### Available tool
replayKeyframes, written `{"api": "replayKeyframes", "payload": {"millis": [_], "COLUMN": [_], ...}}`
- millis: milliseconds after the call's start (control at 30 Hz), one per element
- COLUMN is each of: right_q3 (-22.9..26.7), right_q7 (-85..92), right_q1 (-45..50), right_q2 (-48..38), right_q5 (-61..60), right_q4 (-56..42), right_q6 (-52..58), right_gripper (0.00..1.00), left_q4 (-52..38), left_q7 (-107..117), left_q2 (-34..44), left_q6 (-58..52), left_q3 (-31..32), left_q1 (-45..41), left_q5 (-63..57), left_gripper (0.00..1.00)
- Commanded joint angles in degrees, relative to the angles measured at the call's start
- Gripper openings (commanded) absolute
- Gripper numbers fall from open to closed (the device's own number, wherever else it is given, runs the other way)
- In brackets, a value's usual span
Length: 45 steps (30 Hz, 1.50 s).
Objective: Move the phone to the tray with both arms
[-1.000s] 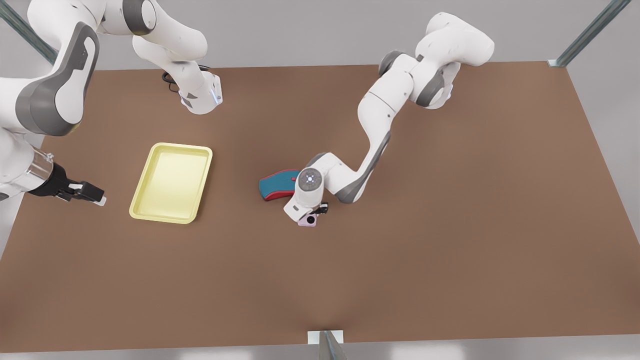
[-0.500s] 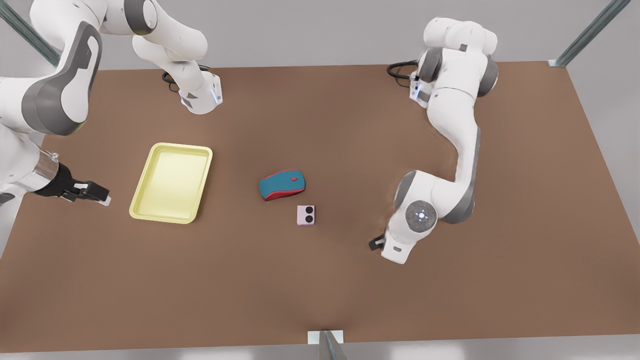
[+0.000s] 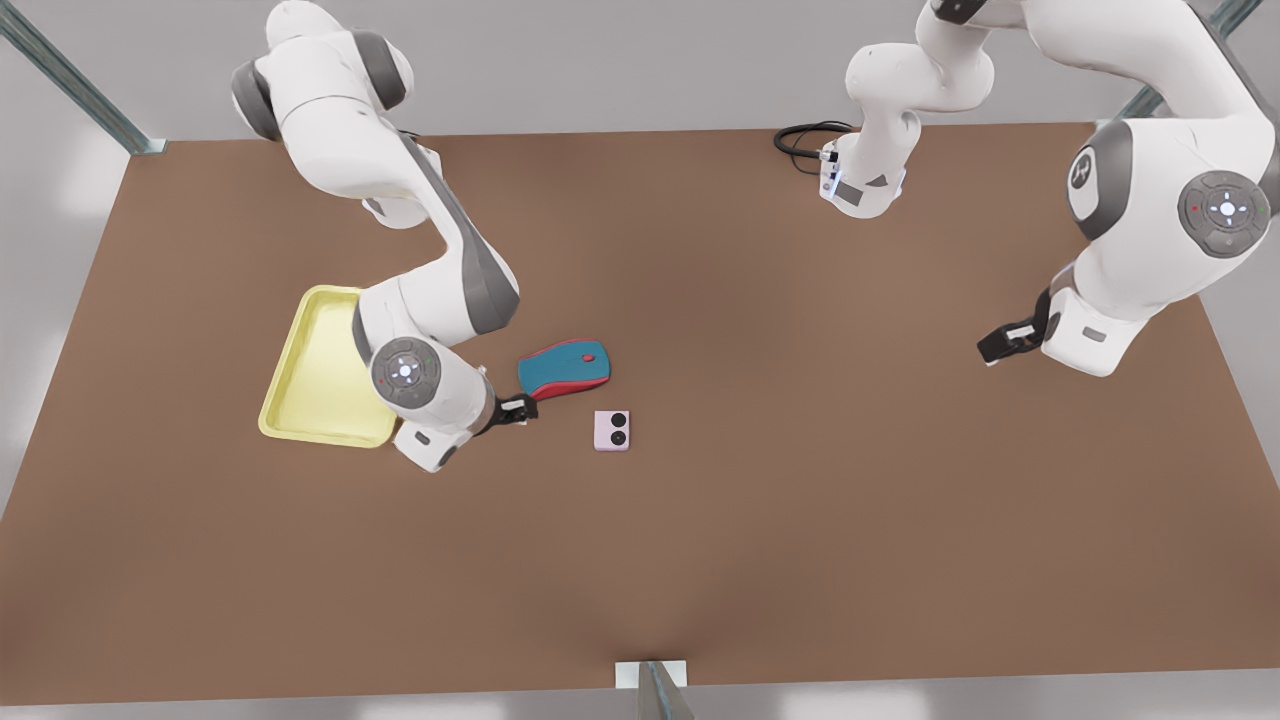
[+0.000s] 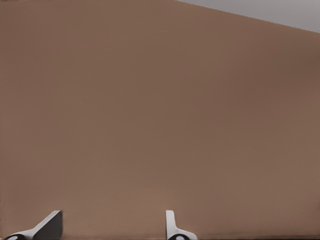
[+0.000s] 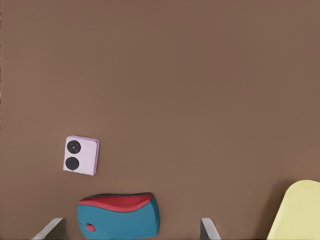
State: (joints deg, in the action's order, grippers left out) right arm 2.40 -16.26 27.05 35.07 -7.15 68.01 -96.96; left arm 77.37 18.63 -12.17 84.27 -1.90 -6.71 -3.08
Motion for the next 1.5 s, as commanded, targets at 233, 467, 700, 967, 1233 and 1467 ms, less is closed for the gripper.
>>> {"api": "replayKeyframes", "payload": {"millis": [233, 467, 700, 967, 1233, 1467], "right_q3": [-7.41, -11.63, -13.04, -13.74, -14.27, -14.27], "right_q7": [-43.41, -52.29, -55.72, -54.31, -46.84, -43.24], "right_q1": [1.17, 3.54, 3.71, 2.13, 2.13, 2.13], "right_q2": [11.68, 15.81, 15.11, 14.58, 14.41, 14.67], "right_q5": [7.68, 21.30, 25.26, 27.01, 27.01, 27.01], "right_q4": [0.98, 7.92, 13.37, 15.92, 18.38, 19.35], "right_q6": [-27.14, -41.99, -48.32, -47.88, -46.30, -46.21], "right_gripper": [1.00, 1.00, 1.00, 1.00, 1.00, 1.00], "left_q4": [-0.55, -0.20, -0.12, -0.03, 0.06, 0.06], "left_q7": [-23.11, -23.02, -23.02, -22.93, -22.67, -22.58], "left_q2": [-3.30, -4.18, -4.71, -4.97, -4.97, -4.97], "left_q6": [0.63, 1.16, 1.25, 1.60, 1.60, 1.60], "left_q3": [0.06, -0.03, -0.03, -0.03, 0.06, 0.06], "left_q1": [-0.06, 0.03, -0.06, -0.06, -0.24, -0.33], "left_q5": [1.76, 1.76, 1.76, 1.85, 1.85, 1.85], "left_gripper": [1.00, 1.00, 1.00, 1.00, 1.00, 1.00]}}
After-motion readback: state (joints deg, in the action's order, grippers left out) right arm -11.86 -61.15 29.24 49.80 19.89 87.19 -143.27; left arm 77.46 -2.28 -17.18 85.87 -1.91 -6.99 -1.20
